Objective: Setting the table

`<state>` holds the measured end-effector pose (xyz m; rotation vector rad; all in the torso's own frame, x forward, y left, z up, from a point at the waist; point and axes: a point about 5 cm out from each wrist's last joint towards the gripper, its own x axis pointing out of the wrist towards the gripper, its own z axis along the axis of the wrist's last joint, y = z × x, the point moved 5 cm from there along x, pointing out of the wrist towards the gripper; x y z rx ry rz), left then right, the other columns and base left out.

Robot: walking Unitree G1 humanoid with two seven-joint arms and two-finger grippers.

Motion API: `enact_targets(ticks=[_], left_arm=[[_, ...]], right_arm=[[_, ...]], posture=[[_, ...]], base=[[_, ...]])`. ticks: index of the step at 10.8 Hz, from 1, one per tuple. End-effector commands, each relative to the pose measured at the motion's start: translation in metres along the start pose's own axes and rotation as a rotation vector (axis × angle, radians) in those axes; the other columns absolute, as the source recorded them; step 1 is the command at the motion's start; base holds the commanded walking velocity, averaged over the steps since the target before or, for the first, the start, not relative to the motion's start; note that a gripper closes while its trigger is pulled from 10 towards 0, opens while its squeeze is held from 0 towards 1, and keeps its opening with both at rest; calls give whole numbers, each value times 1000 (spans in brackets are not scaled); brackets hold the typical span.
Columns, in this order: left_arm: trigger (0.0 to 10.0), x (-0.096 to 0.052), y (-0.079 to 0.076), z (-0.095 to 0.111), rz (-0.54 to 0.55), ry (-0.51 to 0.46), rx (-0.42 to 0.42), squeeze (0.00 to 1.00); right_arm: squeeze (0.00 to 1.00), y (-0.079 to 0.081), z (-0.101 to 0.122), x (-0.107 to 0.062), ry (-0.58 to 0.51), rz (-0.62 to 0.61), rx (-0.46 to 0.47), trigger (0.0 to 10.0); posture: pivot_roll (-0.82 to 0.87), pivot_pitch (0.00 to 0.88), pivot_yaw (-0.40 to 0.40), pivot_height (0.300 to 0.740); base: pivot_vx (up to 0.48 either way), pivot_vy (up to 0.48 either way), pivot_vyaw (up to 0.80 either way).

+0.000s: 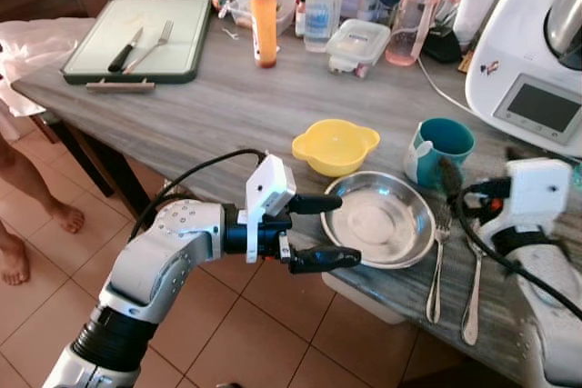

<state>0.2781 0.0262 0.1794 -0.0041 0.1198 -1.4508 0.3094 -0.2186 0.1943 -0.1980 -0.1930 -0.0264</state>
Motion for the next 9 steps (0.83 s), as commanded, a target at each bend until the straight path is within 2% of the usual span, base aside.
enact_targets(ticks=[1, 2, 4, 6, 7, 8, 9], left_arm=[[10000, 0, -2, 4, -13, -1, 11, 0], [10000, 0, -1, 5, -6, -6, 12, 0], [10000, -5, 7, 7, 65, -35, 14, 0], [10000, -8, 19, 17, 189, -117, 21, 0], [10000, -13, 27, 21, 260, -146, 39, 0], [10000, -25, 40, 27, 378, -201, 40, 0], [10000, -33, 45, 31, 433, -222, 59, 0]], right_arm=[[1000, 3, 6, -4, -19, -1, -16, 10000], [1000, 5, 11, -11, -40, -24, -36, 10000], [1000, -6, 18, -32, -51, -119, -99, 10000], [1000, -15, 13, -45, -22, -161, -139, 10000], [1000, -20, 10, -51, -7, -192, -141, 10000], [1000, -20, 9, -57, 1, -209, -149, 10000], [1000, -18, 8, -60, 6, -208, -152, 10000]], posture=[[89, 130, -3, 740], [89, 130, -3, 740], [89, 122, -9, 740], [96, 119, -8, 740], [97, 119, -9, 740], [99, 116, -12, 740], [106, 117, -15, 740]], base=[[0, 0, 0], [0, 0, 0], [0, 0, 0], [0, 0, 0], [0, 0, 0], [0, 0, 0], [0, 0, 0]])
